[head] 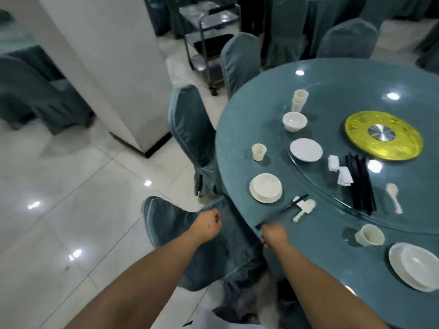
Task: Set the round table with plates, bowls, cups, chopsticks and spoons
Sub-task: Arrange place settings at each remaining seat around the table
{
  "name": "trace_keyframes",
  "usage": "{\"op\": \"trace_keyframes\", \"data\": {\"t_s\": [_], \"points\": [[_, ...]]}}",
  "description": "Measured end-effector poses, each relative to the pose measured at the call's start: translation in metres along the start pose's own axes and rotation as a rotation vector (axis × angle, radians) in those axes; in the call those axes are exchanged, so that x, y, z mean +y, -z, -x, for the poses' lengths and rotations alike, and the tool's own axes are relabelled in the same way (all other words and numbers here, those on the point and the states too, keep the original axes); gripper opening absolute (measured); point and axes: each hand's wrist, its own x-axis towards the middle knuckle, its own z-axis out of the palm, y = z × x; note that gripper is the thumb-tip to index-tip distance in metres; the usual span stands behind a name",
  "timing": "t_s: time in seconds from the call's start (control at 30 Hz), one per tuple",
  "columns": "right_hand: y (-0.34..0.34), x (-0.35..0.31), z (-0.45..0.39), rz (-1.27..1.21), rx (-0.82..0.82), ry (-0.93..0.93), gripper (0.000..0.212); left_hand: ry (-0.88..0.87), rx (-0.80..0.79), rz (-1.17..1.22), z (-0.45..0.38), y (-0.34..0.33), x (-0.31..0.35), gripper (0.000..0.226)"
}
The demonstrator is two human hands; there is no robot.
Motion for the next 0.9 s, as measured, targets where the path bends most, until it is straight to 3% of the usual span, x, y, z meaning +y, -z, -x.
{"op": "trace_keyframes", "data": {"t_s": [0.43, 0.63, 0.9], "points": [[-0.177, -0.090, 0.062, 0.207, -0.211, 0.256, 0.023, 0.270, 0.316, 0.217, 0.082, 0.097, -0.148, 0.023], [-0.255, -0.124, 0.061, 0.207, -0.097, 0.257, 0.024, 0.276, 0.308, 0.306, 0.068, 0.123, -0.229, 0.029], [-0.356, -0.193, 0.060, 0.186, 0.209, 0.251, 0.023, 0.159, 0.162, 0.331, 0.026, 0.205, -0.363, 0.029]]}}
